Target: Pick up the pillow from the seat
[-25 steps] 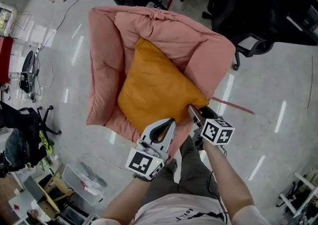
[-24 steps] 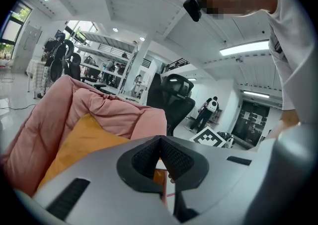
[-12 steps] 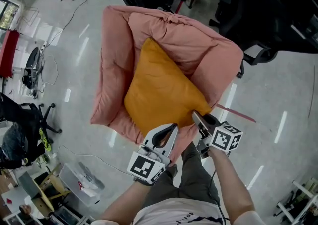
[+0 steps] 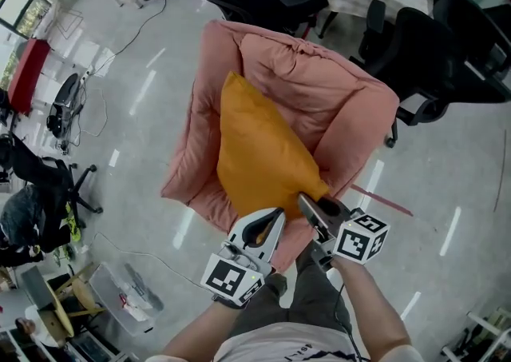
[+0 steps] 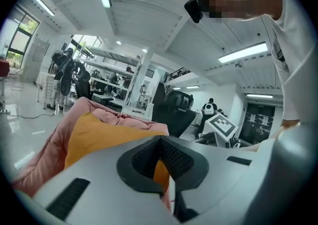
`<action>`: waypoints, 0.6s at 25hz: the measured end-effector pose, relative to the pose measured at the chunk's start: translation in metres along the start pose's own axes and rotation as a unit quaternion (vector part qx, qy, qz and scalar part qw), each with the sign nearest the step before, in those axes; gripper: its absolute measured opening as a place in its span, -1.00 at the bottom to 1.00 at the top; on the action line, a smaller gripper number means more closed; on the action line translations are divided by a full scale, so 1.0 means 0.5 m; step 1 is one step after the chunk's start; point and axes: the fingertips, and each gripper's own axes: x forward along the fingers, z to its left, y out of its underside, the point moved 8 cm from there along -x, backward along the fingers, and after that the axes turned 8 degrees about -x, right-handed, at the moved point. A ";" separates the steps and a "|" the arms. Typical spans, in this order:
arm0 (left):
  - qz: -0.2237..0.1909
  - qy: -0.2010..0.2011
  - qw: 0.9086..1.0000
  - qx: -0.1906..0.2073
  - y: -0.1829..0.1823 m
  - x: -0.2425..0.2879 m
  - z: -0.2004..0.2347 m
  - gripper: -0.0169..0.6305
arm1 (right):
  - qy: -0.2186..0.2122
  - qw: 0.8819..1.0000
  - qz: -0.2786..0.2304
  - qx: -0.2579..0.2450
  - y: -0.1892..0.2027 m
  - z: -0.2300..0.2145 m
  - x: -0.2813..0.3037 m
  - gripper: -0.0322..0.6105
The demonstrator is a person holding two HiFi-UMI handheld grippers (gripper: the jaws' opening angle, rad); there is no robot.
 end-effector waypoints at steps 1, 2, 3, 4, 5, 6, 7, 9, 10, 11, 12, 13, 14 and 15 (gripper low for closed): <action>-0.004 -0.001 1.000 0.000 -0.006 -0.013 -0.002 -0.91 | -0.005 1.000 0.001 -0.004 0.000 0.018 0.002 -0.77; -0.009 -0.003 1.000 0.000 -0.013 -0.025 -0.004 -0.91 | -0.010 1.000 0.001 -0.008 -0.001 0.036 0.005 -0.77; -0.013 -0.004 1.000 0.000 -0.020 -0.038 -0.006 -0.91 | -0.016 1.000 -0.001 -0.010 -0.003 0.053 0.007 -0.78; -0.018 -0.006 1.000 -0.001 -0.028 -0.051 -0.007 -0.91 | -0.021 1.000 -0.003 -0.012 -0.007 0.071 0.009 -0.78; -0.023 -0.007 1.000 -0.001 -0.037 -0.064 -0.009 -0.91 | -0.026 1.000 -0.007 -0.014 -0.011 0.089 0.011 -0.78; -0.027 -0.008 1.000 -0.002 -0.047 -0.079 -0.011 -0.91 | -0.032 0.999 -0.013 -0.016 -0.018 0.108 0.013 -0.78; -0.032 -0.010 0.999 -0.004 -0.056 -0.093 -0.014 -0.91 | -0.038 0.999 -0.021 -0.018 -0.027 0.127 0.013 -0.78; -0.041 -0.012 0.999 -0.005 -0.076 -0.123 -0.021 -0.91 | -0.050 0.998 -0.039 -0.023 -0.051 0.167 0.010 -0.79; -0.046 -0.013 0.999 -0.006 -0.086 -0.137 -0.024 -0.91 | -0.055 0.997 -0.049 -0.027 -0.066 0.188 0.006 -0.79; -0.050 -0.013 0.999 -0.007 -0.097 -0.150 -0.028 -0.91 | -0.059 0.996 -0.060 -0.033 -0.083 0.208 0.002 -0.79; -0.055 -0.013 0.998 -0.008 -0.109 -0.163 -0.032 -0.91 | -0.062 0.995 -0.070 -0.038 -0.101 0.228 -0.004 -0.79; -0.060 -0.011 0.998 -0.008 -0.122 -0.175 -0.037 -0.91 | -0.065 0.994 -0.080 -0.044 -0.119 0.248 -0.012 -0.79; -0.064 -0.008 0.998 -0.007 -0.136 -0.187 -0.043 -0.91 | -0.066 0.993 -0.088 -0.050 -0.136 0.266 -0.021 -0.79; -0.069 -0.005 0.998 -0.007 -0.151 -0.198 -0.051 -0.91 | -0.065 0.992 -0.096 -0.056 -0.151 0.284 -0.033 -0.79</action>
